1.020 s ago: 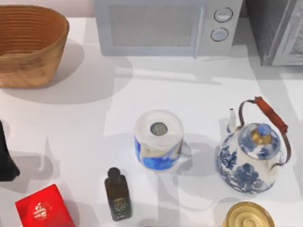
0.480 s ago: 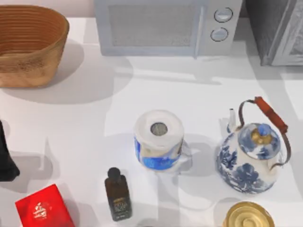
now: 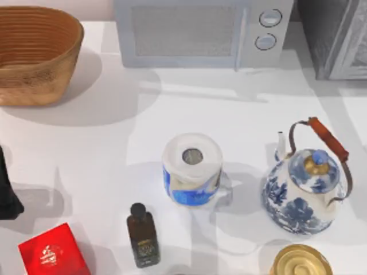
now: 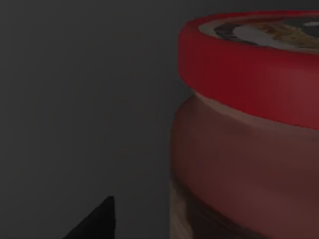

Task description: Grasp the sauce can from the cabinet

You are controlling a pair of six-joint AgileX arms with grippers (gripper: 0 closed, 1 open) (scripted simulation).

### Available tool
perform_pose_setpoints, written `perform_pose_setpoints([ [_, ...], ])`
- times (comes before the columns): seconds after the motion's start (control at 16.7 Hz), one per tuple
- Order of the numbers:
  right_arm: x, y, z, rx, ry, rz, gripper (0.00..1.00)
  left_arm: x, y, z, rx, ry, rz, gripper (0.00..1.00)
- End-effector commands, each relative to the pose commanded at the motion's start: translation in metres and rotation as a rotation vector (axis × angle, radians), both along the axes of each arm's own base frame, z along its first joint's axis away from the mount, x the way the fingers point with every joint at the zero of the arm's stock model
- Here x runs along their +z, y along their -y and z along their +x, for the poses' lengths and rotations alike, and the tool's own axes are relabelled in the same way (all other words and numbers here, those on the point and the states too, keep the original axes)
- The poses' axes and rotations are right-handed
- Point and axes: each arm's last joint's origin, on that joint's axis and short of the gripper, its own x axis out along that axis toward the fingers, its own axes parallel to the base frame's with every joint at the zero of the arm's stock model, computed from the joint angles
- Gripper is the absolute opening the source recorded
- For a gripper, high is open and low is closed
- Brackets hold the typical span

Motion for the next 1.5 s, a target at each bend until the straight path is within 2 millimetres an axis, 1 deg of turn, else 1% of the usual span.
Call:
perform_pose_setpoints([
  [0.12, -0.0012, 0.0006, 0.0074, 0.0, 0.0, 0.0, 1.0, 0.0, 0.0, 0.0, 0.0, 0.0, 0.0, 1.0],
  [0.36, -0.0015, 0.0007, 0.0085, 0.0, -0.001, 0.0, 1.0, 0.0, 0.0, 0.0, 0.0, 0.0, 0.0, 1.0],
  [1.14, -0.0015, 0.0007, 0.0085, 0.0, -0.001, 0.0, 0.02, 0.0, 0.0, 0.0, 0.0, 0.0, 0.0, 1.0],
  [1.2, -0.0015, 0.0007, 0.0085, 0.0, -0.001, 0.0, 0.0, 0.0, 0.0, 0.0, 0.0, 0.0, 0.0, 1.0],
  [1.5, -0.0015, 0.0007, 0.0085, 0.0, -0.001, 0.0, 0.0, 0.0, 0.0, 0.0, 0.0, 0.0, 0.0, 1.0],
])
